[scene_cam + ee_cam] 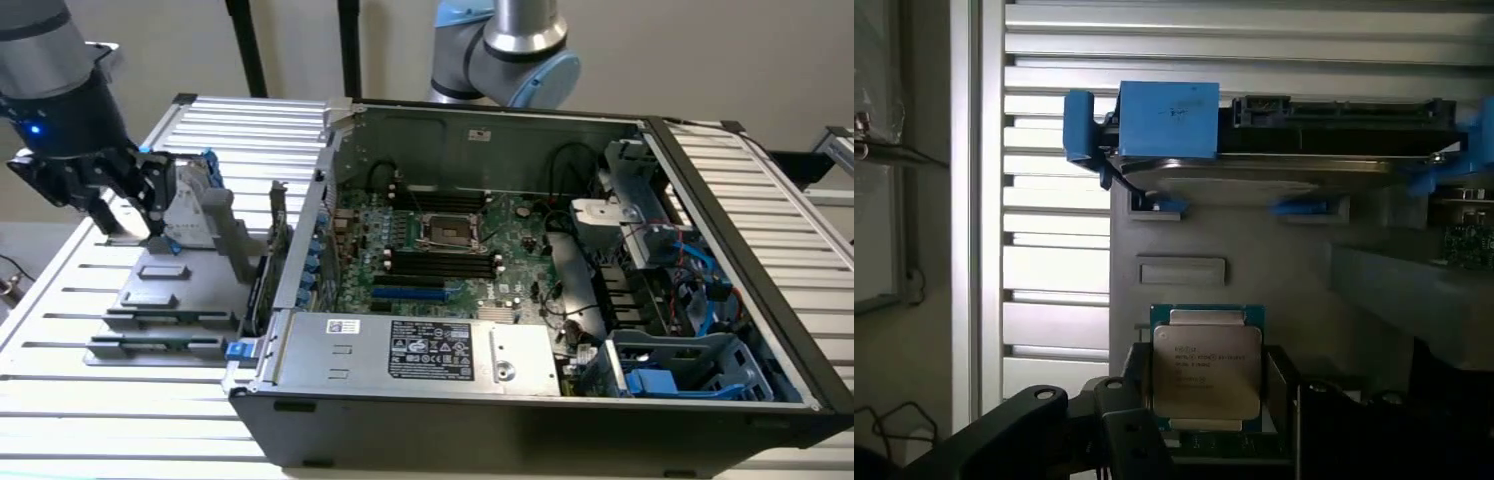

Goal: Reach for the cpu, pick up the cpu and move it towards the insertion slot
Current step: 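Pick up the cpu and move it towards the insertion slot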

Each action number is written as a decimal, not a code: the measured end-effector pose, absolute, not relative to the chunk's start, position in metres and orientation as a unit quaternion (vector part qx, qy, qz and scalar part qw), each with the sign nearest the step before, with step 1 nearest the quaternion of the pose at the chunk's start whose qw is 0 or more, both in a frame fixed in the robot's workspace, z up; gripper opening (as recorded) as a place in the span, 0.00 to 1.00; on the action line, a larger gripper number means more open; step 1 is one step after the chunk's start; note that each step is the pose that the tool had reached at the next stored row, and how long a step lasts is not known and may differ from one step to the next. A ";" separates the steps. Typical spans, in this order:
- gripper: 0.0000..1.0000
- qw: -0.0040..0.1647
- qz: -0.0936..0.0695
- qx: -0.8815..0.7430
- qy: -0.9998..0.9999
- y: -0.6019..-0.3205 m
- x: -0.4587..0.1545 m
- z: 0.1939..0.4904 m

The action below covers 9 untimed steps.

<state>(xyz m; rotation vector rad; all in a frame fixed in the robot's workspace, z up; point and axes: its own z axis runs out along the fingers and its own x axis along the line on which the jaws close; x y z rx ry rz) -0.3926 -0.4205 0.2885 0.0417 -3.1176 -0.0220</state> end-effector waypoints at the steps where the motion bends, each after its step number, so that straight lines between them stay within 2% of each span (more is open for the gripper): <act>1: 0.55 0.012 -0.007 0.013 -1.000 -0.421 -0.389 0.293; 9: 0.55 0.014 -0.009 0.013 -1.000 -0.422 -0.352 0.330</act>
